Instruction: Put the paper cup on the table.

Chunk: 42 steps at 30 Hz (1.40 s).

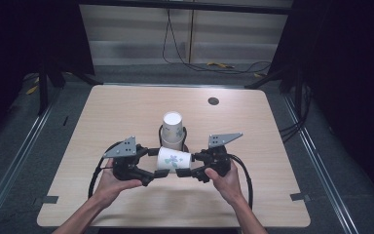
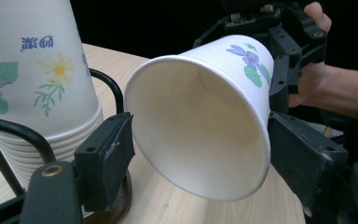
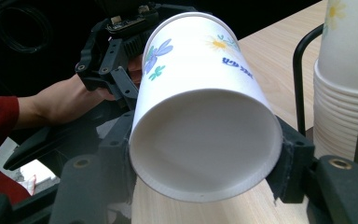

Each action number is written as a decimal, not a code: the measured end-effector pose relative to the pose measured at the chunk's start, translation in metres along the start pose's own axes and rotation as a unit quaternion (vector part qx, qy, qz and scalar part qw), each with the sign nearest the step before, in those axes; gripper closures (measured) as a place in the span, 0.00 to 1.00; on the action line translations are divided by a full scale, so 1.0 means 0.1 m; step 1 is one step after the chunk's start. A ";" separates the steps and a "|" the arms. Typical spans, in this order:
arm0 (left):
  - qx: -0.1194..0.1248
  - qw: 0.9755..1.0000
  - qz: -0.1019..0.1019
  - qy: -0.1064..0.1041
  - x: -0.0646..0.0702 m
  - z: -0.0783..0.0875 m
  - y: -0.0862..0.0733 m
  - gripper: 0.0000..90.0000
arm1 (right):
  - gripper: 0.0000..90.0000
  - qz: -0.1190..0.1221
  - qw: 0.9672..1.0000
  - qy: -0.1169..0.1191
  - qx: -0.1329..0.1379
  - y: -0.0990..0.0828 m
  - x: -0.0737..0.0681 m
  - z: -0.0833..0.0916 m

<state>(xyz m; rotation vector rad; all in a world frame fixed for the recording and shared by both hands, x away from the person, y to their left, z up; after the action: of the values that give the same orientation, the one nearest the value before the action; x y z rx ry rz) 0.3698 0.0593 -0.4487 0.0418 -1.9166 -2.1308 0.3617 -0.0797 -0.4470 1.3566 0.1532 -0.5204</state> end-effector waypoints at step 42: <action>0.038 0.997 0.030 -0.066 0.08 -0.02 0.11 0.26 | 0.41 0.009 0.999 0.049 0.006 0.02 -0.12 -0.07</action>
<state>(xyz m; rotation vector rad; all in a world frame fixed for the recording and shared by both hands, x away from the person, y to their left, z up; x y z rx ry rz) 0.3641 0.0545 -0.4371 -0.1432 -2.0431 -2.0681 0.3537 -0.0696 -0.4418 1.3943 0.2183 -0.4397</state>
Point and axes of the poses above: each handheld gripper's, and its own axes: z roughly backward along the jaws, y roughly out of its top, x roughly to its right, the point moved 8 cm from there along -z, roughly forward along the jaws, and after that the axes turned 7 degrees about x, right-handed, at the moved point
